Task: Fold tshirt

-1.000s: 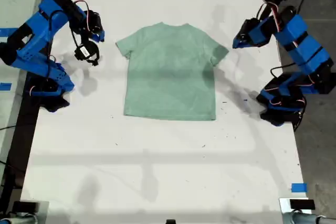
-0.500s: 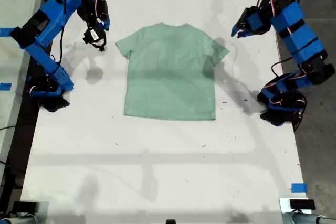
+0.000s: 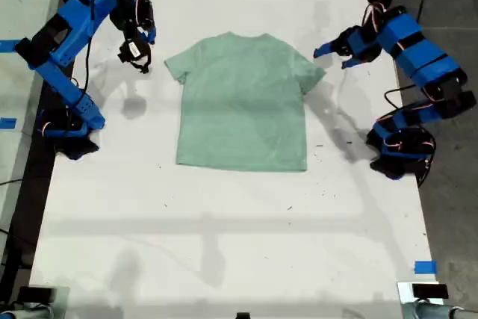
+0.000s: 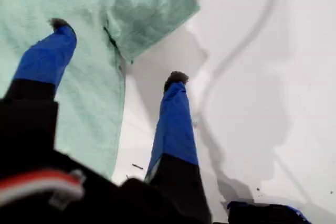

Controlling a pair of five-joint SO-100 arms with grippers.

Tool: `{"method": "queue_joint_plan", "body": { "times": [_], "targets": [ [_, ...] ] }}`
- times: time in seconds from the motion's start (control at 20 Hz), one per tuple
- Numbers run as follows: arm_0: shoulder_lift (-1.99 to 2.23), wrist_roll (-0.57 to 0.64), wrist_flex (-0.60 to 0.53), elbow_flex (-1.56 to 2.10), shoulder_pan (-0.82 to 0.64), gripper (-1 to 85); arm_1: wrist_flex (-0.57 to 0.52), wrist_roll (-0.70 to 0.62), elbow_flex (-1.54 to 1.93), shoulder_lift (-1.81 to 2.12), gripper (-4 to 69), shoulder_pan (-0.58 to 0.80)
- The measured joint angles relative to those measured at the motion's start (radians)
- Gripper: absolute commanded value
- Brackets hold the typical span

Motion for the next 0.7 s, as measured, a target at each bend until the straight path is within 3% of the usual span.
{"method": "queue_joint_plan", "body": {
  "times": [0.3,0.55,0.6,0.7],
  "targets": [
    [-0.020,0.000,-0.003,0.000,0.000,0.0,-0.264,-0.041,0.132,-0.140,31.2,0.032],
    [-0.026,0.000,-0.003,0.000,0.002,0.0,-0.397,-0.051,0.132,-0.359,30.5,0.032],
    [-0.026,0.000,-0.003,0.000,0.005,0.0,-0.410,-0.052,0.126,-0.393,28.7,0.034],
    [-0.028,0.000,-0.003,0.000,0.009,0.0,-0.414,-0.054,0.080,-0.436,17.9,0.026]
  ]
}}
